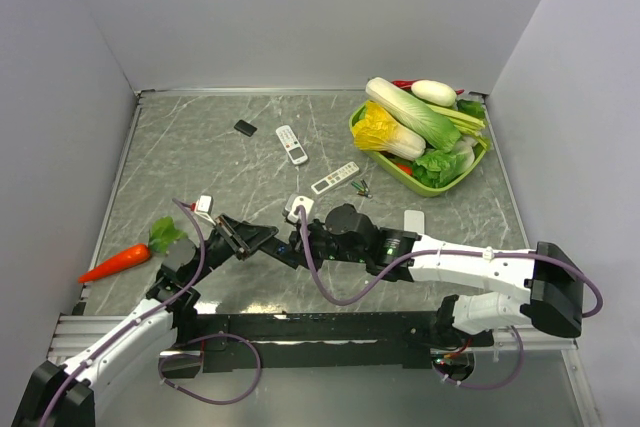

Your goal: Load the batteries into the remote control

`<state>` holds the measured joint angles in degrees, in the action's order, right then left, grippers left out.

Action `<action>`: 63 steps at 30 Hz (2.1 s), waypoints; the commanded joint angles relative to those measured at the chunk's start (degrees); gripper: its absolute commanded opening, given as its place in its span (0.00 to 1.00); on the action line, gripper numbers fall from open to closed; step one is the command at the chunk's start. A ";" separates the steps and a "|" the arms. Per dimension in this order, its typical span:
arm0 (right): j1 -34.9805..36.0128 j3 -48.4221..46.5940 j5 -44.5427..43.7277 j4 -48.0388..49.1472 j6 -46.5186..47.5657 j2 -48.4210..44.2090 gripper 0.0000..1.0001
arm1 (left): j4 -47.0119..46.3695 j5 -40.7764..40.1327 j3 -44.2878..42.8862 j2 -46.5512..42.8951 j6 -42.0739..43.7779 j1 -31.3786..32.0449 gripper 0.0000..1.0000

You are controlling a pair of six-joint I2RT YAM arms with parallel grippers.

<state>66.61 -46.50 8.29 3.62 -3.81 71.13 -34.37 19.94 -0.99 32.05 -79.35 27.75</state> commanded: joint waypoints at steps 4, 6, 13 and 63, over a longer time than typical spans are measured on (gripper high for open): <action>0.80 -2.80 -1.17 -5.27 1.79 2.07 0.03 | -1.58 -0.35 1.43 -1.20 -0.72 0.11 0.01; 0.80 -3.68 -1.44 -6.86 1.97 2.43 0.09 | -1.05 -0.34 1.43 -1.55 -0.02 0.11 0.01; 0.89 -5.26 -2.23 -8.36 1.53 2.26 0.27 | -0.08 0.27 1.35 -1.47 1.57 0.11 0.01; 0.98 -20.21 -0.12 -20.84 1.62 11.75 0.17 | 0.80 1.06 -0.59 -0.85 1.48 0.11 0.01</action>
<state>67.24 -64.18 7.22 -16.86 -1.87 81.52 -30.89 20.29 -0.99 31.73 -77.17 27.75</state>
